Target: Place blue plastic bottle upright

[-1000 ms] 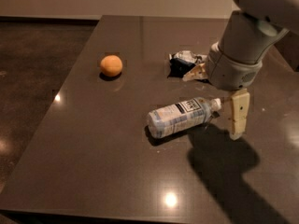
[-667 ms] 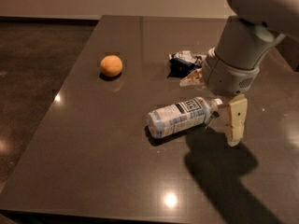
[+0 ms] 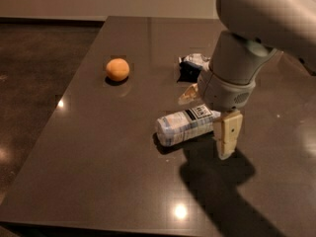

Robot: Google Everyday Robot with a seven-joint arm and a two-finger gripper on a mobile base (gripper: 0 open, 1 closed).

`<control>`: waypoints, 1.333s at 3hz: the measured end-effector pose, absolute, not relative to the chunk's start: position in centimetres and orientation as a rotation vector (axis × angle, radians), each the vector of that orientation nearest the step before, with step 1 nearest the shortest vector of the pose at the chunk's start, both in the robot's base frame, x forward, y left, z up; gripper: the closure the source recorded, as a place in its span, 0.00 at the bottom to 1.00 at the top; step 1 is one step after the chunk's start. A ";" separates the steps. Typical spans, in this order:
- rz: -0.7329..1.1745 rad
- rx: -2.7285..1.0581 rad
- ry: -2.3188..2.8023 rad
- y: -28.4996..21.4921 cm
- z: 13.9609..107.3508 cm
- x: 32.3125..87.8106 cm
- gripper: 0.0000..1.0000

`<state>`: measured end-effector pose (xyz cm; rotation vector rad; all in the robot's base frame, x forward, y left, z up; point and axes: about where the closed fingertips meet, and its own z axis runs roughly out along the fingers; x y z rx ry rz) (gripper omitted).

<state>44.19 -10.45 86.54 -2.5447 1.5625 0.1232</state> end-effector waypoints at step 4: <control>-0.032 -2.554 1.345 -9.4 89.8 46.4 1.00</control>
Offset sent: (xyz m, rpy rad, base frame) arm 0.0163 0.0169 -0.0075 -0.0258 0.0028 -0.0014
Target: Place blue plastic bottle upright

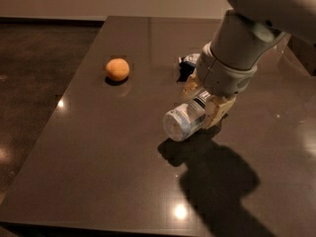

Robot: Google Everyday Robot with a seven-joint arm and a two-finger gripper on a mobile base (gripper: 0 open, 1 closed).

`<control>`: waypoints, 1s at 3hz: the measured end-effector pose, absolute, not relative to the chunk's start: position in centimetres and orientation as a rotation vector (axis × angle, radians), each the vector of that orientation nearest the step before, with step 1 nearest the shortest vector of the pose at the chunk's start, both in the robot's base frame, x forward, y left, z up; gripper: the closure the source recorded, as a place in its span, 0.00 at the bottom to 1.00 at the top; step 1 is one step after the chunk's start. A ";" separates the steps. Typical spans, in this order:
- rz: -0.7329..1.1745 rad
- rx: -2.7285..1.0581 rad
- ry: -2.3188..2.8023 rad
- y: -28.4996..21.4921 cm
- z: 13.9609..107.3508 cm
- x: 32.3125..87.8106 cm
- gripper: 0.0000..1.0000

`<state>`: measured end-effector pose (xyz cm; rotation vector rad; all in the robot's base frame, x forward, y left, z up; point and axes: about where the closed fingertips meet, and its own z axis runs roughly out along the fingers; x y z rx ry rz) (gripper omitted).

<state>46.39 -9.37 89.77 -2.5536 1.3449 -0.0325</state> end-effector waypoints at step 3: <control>-0.415 -2.399 0.826 -8.1 93.2 47.1 1.00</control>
Offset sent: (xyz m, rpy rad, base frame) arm 0.0113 0.0165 0.0473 0.1556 -0.5802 0.4048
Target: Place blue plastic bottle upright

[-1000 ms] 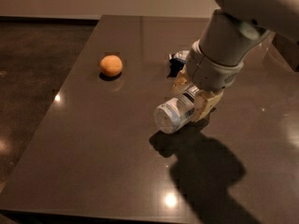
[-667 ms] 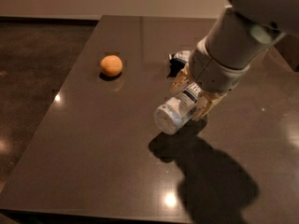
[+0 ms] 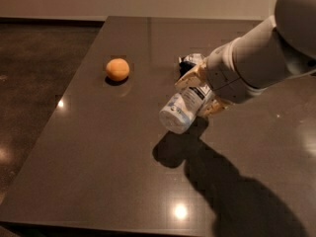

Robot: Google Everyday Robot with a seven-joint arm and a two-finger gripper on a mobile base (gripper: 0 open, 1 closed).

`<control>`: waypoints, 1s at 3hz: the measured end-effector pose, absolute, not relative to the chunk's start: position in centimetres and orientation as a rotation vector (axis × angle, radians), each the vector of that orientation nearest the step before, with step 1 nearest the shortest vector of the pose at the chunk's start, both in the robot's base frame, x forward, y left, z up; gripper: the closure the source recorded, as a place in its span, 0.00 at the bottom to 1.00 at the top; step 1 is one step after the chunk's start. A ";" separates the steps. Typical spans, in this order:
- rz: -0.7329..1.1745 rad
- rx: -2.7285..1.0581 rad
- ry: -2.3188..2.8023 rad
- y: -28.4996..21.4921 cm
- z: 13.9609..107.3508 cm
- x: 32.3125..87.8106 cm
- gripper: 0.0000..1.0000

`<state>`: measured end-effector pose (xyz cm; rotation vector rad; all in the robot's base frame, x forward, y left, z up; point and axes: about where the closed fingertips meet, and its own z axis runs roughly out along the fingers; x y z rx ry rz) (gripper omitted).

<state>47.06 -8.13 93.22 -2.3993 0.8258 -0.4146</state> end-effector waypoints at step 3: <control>-0.773 -2.212 0.514 -6.5 95.7 50.0 1.00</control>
Offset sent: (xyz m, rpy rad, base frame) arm 0.0397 0.0187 0.0193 0.0973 -0.5149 0.1272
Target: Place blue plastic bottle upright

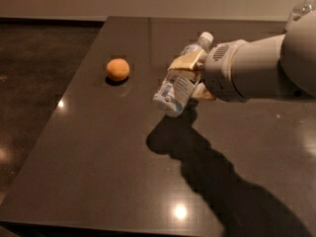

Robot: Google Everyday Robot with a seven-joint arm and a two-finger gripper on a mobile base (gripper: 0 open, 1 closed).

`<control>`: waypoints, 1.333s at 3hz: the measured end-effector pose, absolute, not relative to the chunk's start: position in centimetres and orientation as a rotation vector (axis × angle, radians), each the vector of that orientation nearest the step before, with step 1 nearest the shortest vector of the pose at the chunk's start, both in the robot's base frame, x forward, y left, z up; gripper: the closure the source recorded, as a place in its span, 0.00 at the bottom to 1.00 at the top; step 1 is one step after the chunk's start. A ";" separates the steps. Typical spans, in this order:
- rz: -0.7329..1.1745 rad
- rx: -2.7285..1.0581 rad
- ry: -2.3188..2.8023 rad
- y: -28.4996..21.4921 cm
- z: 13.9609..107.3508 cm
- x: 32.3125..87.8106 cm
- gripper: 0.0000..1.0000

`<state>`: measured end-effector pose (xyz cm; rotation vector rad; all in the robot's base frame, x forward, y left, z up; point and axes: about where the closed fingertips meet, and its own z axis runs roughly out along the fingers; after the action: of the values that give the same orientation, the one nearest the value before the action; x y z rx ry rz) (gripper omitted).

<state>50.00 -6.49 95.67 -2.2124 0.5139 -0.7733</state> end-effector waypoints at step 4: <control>-1.065 -2.185 0.261 -5.5 96.1 50.6 1.00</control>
Offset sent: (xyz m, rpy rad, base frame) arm 0.0016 -0.0031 0.0004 -0.0431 -0.0663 0.0243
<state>50.60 -5.47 96.08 -2.1846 0.2605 -1.0646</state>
